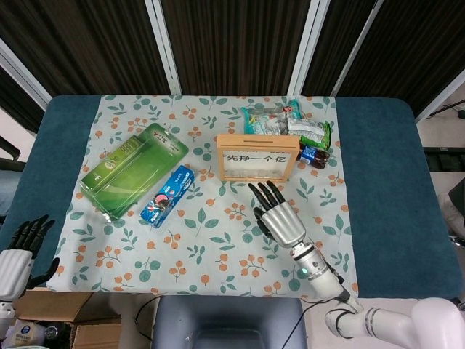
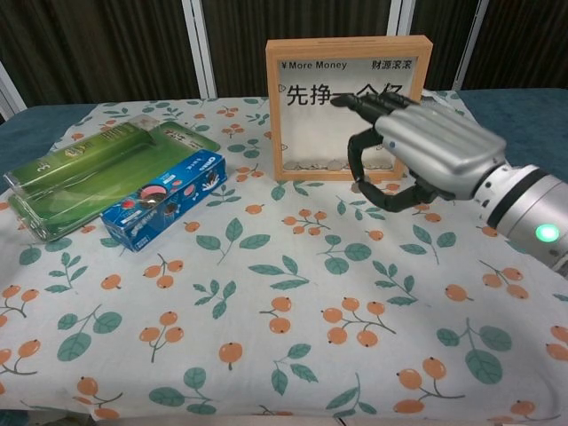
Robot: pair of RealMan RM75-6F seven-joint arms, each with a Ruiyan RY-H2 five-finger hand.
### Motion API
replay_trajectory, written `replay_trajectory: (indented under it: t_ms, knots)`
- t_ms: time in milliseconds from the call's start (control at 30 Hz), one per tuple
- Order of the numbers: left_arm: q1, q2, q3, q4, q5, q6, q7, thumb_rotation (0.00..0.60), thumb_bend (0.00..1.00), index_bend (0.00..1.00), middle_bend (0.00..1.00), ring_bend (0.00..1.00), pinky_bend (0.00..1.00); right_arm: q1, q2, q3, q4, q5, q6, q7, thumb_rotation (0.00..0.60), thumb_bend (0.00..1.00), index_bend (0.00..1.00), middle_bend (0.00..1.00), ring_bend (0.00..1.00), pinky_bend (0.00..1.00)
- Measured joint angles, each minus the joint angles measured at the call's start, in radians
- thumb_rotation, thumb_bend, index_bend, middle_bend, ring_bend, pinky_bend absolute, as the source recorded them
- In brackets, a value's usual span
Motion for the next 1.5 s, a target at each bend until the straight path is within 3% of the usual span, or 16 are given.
replay_trajectory:
  t_ms: [133, 233, 333, 533, 667, 967, 1167, 1500]
  knots:
    - [0.006, 0.006, 0.003, -0.016, 0.010, 0.016, 0.016, 0.600, 0.40, 0.00, 0.00, 0.00, 0.06, -0.010, 0.084, 0.013, -0.195, -0.052, 0.062, -0.051, 0.600, 0.61, 0.73, 0.13, 0.00, 0.00]
    - [0.009, 0.010, 0.005, -0.024, 0.014, 0.025, 0.021, 0.600, 0.40, 0.00, 0.00, 0.00, 0.06, -0.009, 0.145, 0.052, -0.329, -0.075, 0.094, -0.108, 0.600, 0.61, 0.74, 0.14, 0.00, 0.00]
    - [0.013, 0.014, 0.008, -0.031, 0.020, 0.030, 0.027, 0.600, 0.40, 0.00, 0.00, 0.00, 0.06, 0.004, 0.185, 0.127, -0.407, -0.058, 0.100, -0.181, 0.600, 0.61, 0.76, 0.14, 0.00, 0.00]
    - [0.016, 0.014, 0.009, -0.032, 0.020, 0.031, 0.027, 0.600, 0.40, 0.00, 0.00, 0.00, 0.06, 0.064, 0.217, 0.308, -0.451, 0.110, 0.058, -0.331, 0.600, 0.61, 0.76, 0.14, 0.00, 0.00]
    - [0.015, 0.018, 0.007, -0.042, 0.021, 0.033, 0.022, 0.600, 0.40, 0.00, 0.00, 0.00, 0.06, 0.126, 0.224, 0.394, -0.448, 0.268, 0.014, -0.435, 0.600, 0.61, 0.76, 0.14, 0.00, 0.00]
    - [0.012, 0.028, 0.004, -0.053, 0.023, 0.034, 0.021, 0.600, 0.40, 0.00, 0.00, 0.00, 0.06, 0.263, 0.201, 0.467, -0.357, 0.576, -0.046, -0.640, 0.600, 0.61, 0.76, 0.14, 0.00, 0.00]
    - [0.015, 0.030, 0.004, -0.046, 0.019, 0.035, 0.011, 0.600, 0.40, 0.00, 0.00, 0.00, 0.06, 0.368, 0.166, 0.477, -0.248, 0.730, -0.064, -0.739, 0.600, 0.61, 0.76, 0.14, 0.00, 0.00]
    - [0.016, 0.023, 0.002, -0.027, 0.010, 0.027, 0.007, 0.600, 0.40, 0.00, 0.00, 0.00, 0.06, 0.436, 0.098, 0.451, -0.116, 0.872, -0.089, -0.723, 0.600, 0.62, 0.76, 0.15, 0.00, 0.00]
